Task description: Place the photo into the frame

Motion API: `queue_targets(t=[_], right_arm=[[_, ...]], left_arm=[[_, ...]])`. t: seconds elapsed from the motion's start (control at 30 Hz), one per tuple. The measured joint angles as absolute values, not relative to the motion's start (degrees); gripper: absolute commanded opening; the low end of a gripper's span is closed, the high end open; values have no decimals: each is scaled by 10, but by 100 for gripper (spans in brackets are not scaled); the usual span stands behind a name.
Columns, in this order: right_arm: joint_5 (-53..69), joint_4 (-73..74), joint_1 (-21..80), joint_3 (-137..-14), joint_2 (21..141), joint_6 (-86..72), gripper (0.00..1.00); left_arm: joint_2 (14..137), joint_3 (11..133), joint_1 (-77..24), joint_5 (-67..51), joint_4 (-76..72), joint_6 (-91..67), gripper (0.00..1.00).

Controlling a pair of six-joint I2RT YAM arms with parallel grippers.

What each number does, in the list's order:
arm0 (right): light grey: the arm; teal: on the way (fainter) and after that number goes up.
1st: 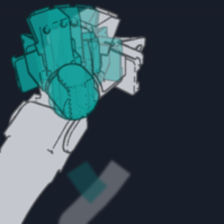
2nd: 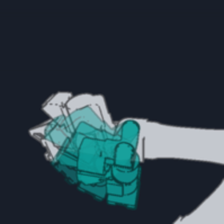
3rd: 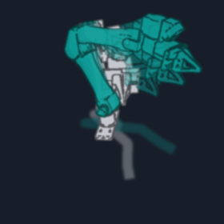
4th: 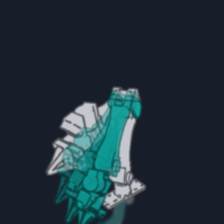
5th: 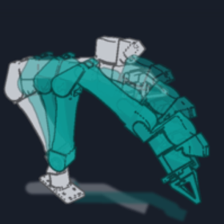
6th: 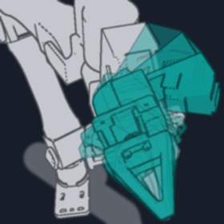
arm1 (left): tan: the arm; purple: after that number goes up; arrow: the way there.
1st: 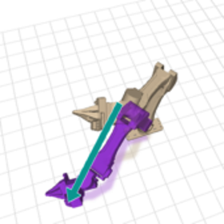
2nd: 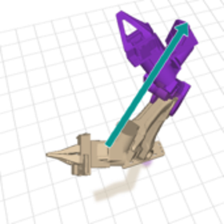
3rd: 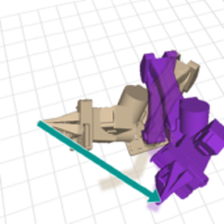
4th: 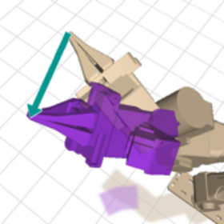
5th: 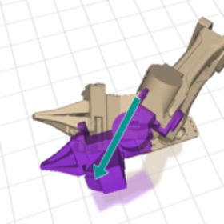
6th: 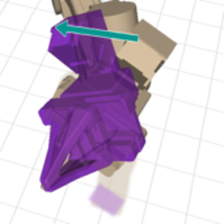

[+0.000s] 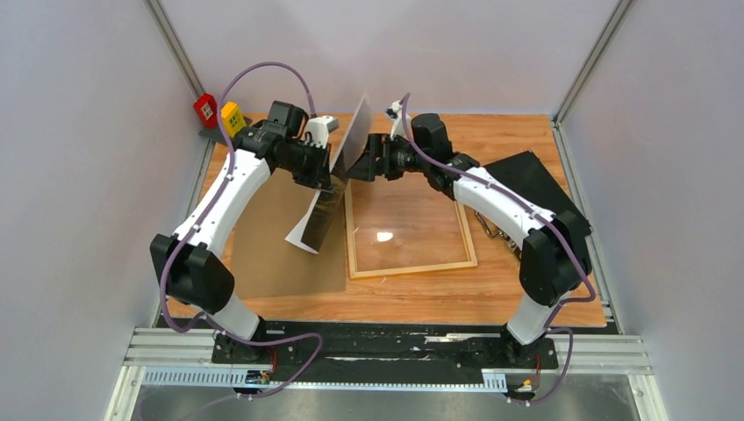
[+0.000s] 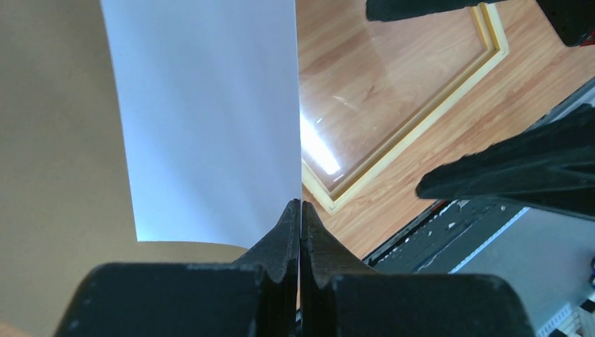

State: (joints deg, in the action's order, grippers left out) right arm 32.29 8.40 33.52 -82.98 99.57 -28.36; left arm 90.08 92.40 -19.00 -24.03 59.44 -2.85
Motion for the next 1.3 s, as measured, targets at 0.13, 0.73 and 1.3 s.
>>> queue_targets(t=[0.13,0.73,1.3], right_arm=[[316,51,303,-790,982,-303,95],[301,-63,248,-645,982,-392,99],[300,-108,241,-622,1023,-425,93]], left_arm=[[929,912,-201,-253,552,-47,0],[1020,844,-283,-283,394,-119,17],[1049,844,-303,-300,366,-132,37]])
